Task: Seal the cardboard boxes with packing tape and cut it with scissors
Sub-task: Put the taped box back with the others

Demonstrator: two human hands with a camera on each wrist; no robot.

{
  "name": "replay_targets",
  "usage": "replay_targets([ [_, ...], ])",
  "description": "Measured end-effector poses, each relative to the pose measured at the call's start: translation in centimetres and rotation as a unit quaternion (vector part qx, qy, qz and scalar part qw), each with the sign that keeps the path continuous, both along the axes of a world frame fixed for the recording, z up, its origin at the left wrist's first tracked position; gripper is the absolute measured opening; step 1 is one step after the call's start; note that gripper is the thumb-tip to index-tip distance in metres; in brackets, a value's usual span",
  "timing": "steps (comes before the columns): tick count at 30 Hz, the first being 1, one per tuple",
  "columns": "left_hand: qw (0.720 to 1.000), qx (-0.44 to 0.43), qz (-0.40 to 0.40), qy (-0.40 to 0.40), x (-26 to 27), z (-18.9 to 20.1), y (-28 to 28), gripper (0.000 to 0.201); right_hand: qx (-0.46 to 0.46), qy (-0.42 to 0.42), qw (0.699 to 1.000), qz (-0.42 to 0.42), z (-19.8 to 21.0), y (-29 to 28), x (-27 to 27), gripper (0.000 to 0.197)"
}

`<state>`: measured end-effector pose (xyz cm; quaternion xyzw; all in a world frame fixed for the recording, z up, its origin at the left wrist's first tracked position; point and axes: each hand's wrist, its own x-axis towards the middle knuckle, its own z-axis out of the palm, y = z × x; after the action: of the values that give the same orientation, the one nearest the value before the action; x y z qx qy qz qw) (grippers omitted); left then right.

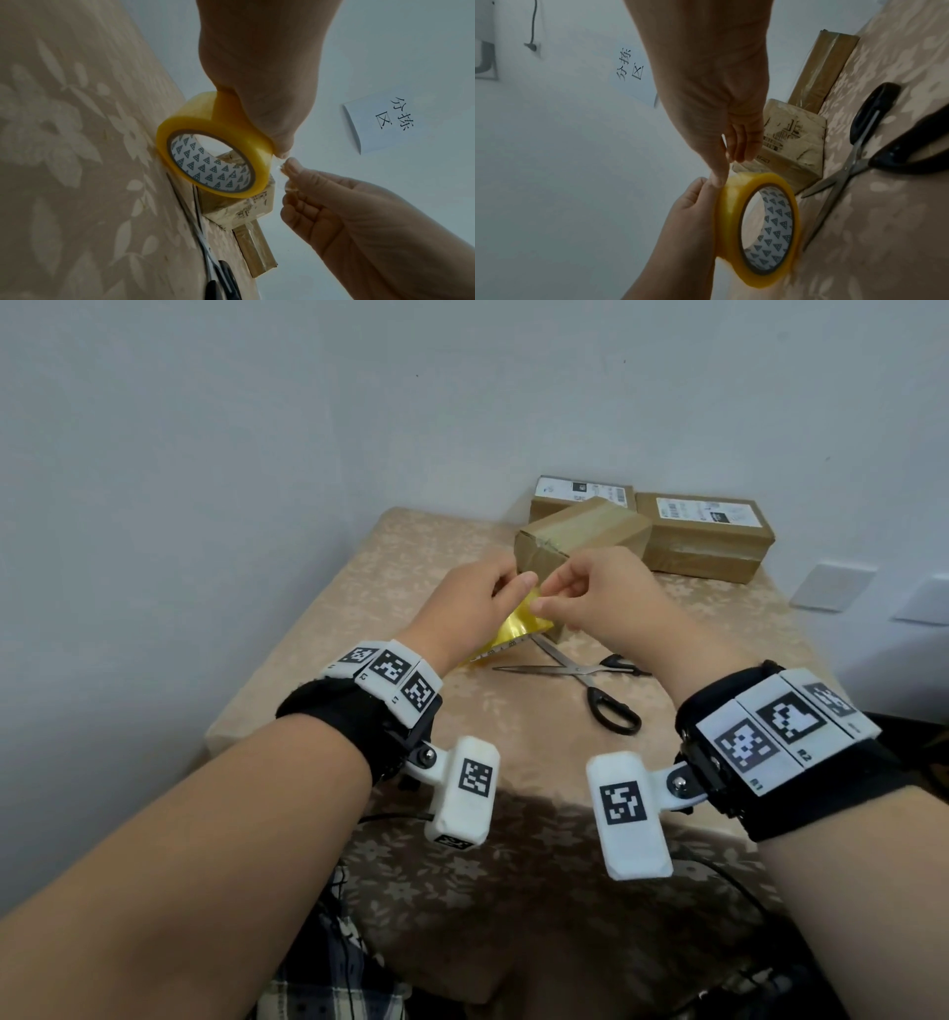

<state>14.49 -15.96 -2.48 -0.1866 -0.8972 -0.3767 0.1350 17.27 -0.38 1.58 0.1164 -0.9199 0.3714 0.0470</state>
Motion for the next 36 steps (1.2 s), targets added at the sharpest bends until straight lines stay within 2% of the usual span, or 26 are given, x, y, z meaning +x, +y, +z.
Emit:
replay_targets([
  [5, 1.0, 0.008, -0.002, -0.002, 0.1, -0.2, 0.1, 0.038, 0.084, 0.022, 0.995, -0.044, 0.0, -0.3, -0.3, 0.025],
  [13, 1.0, 0.008, -0.009, -0.002, 0.1, -0.2, 0.0, 0.038, 0.141, 0.058, 0.988, -0.037, -0.4, -0.4, -0.5, 0.023],
  [16, 1.0, 0.008, -0.014, 0.0, 0.1, -0.3, -0.1, 0.038, 0.109, 0.023, 0.993, -0.024, -0.3, -0.1, -0.3, 0.023],
  [21, 1.0, 0.008, -0.011, 0.0, 0.2, -0.3, -0.2, 0.039, -0.036, -0.041, 0.998, 0.0, -0.6, 0.8, -0.1, 0.022],
  [28, 1.0, 0.021, -0.009, -0.009, 0.3, -0.3, 0.0, 0.039, -0.087, -0.092, 0.991, 0.033, -0.4, 1.4, -0.5, 0.013],
  [32, 1.0, 0.013, -0.016, -0.014, 0.4, -0.2, 0.2, 0.039, -0.095, -0.108, 0.989, 0.028, -0.2, 1.8, -0.7, 0.017],
  [36, 1.0, 0.005, -0.02, -0.015, 0.3, -0.1, 0.4, 0.039, 0.012, -0.038, 0.999, 0.003, -0.5, 1.3, -0.7, 0.015],
])
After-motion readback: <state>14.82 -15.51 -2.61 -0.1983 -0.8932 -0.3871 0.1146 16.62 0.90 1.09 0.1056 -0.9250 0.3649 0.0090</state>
